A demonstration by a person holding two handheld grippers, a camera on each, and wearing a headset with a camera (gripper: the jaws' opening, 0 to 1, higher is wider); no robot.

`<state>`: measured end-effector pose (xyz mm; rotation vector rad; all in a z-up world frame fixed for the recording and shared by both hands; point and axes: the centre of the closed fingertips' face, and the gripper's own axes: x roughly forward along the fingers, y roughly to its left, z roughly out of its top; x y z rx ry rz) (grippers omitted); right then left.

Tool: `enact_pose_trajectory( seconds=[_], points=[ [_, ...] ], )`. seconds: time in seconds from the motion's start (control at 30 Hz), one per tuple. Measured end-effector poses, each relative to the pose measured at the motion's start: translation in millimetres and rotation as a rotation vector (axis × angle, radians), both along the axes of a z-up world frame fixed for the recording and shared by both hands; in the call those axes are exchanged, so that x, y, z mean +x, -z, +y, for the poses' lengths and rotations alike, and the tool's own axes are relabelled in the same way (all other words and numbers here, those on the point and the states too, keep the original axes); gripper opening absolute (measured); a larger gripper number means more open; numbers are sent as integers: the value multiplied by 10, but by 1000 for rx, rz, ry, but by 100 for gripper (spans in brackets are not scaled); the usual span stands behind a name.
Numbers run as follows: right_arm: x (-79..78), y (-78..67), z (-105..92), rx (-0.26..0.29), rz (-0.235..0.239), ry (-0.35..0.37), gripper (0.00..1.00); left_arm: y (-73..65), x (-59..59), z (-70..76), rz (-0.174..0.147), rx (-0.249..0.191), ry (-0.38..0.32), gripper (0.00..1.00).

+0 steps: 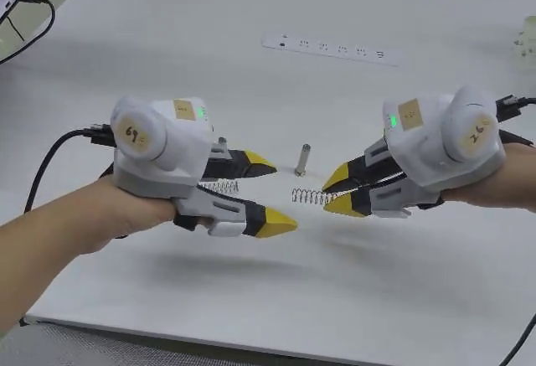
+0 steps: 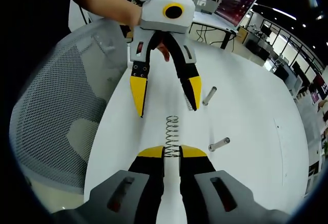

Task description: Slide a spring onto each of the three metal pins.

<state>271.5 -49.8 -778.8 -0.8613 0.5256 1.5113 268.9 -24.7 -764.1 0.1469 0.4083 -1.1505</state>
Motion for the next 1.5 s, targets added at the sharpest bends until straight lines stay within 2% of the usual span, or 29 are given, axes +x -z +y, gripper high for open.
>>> enact_pose_trajectory(
  seconds=[0.27, 0.37, 0.67, 0.83, 1.07, 1.23, 1.5],
  points=[
    [-38, -80, 48, 30, 18, -5, 8, -55, 10, -98, 17, -57, 2, 27],
    [-43, -89, 49, 31, 15, -10, 8, -35, 18, -99, 15, -51, 0, 21],
    [-89, -99, 60, 29, 12, -26, 8, -45, -6, -167, 18, -68, 23, 14],
    [-99, -110, 50, 28, 10, -26, 8, -76, -21, -201, 6, -78, 31, 7],
    [-132, -117, 53, 25, 7, -32, 8, -86, -56, -210, -16, -74, 46, 4],
    [-120, -130, 64, 33, 3, -33, 8, -114, -82, -203, -46, -66, 64, 3],
    [-130, -130, 84, 41, -2, -43, 8, -115, -91, -190, -41, -61, 70, 2]
  ],
)
